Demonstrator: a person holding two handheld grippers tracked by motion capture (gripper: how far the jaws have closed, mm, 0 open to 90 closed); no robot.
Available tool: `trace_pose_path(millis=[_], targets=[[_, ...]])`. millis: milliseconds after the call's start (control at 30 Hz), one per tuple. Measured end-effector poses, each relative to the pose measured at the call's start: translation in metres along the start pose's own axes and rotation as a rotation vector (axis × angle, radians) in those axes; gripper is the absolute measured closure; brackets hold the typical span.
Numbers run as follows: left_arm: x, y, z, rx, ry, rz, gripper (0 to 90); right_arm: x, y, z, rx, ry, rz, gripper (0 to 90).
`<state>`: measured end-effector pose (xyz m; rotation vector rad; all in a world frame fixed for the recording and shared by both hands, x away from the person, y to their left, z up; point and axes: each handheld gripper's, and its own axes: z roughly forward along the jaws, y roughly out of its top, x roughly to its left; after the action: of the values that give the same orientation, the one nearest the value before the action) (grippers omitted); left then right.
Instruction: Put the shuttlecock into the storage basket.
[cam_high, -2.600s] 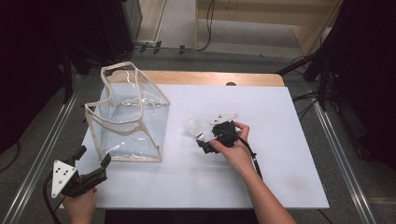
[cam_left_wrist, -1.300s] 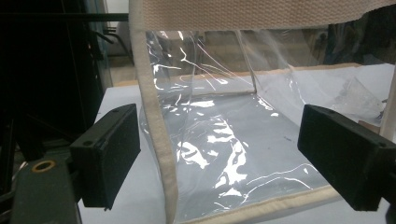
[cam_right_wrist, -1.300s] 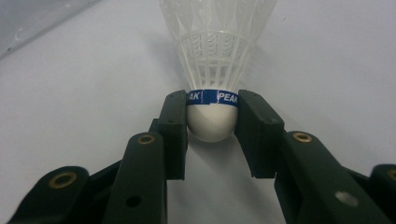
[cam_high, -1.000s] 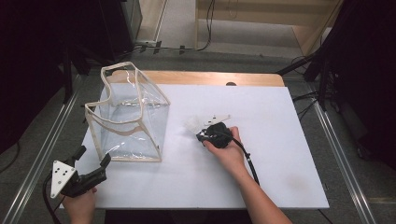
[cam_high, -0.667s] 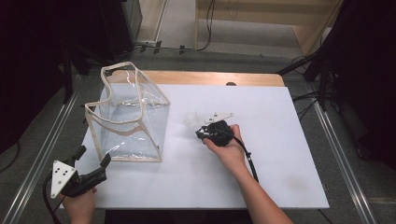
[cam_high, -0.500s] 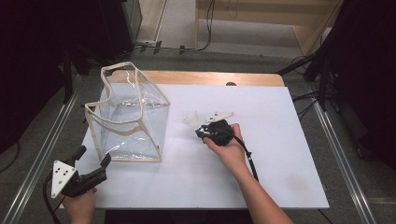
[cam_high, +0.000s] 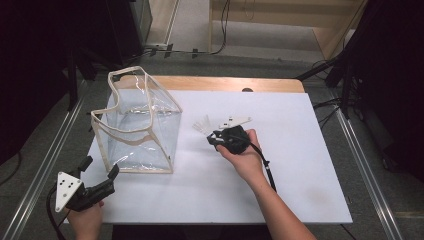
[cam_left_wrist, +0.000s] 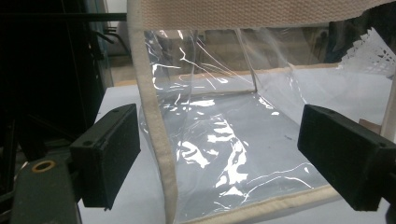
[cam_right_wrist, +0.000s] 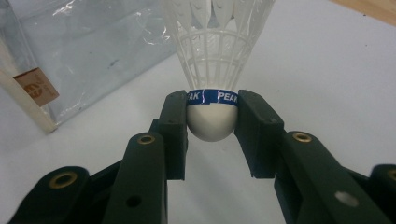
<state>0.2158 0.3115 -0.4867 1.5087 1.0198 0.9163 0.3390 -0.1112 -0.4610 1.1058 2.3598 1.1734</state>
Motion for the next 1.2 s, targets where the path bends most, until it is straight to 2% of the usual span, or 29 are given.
trace_pose_path(millis=[433,600,1200], targets=[[0.000,0.000,0.000,0.001,0.000,0.000,13.7,0.006,0.011,-0.007,-0.036,0.024,-0.009,62.3],[0.000,0.000,0.000,0.000,-0.001,0.000,13.7,0.009,0.014,-0.010,-0.043,0.011,-0.034,62.3],[0.000,0.000,0.000,0.001,-0.001,0.001,13.7,0.020,0.031,-0.022,-0.100,0.035,-0.057,62.4]])
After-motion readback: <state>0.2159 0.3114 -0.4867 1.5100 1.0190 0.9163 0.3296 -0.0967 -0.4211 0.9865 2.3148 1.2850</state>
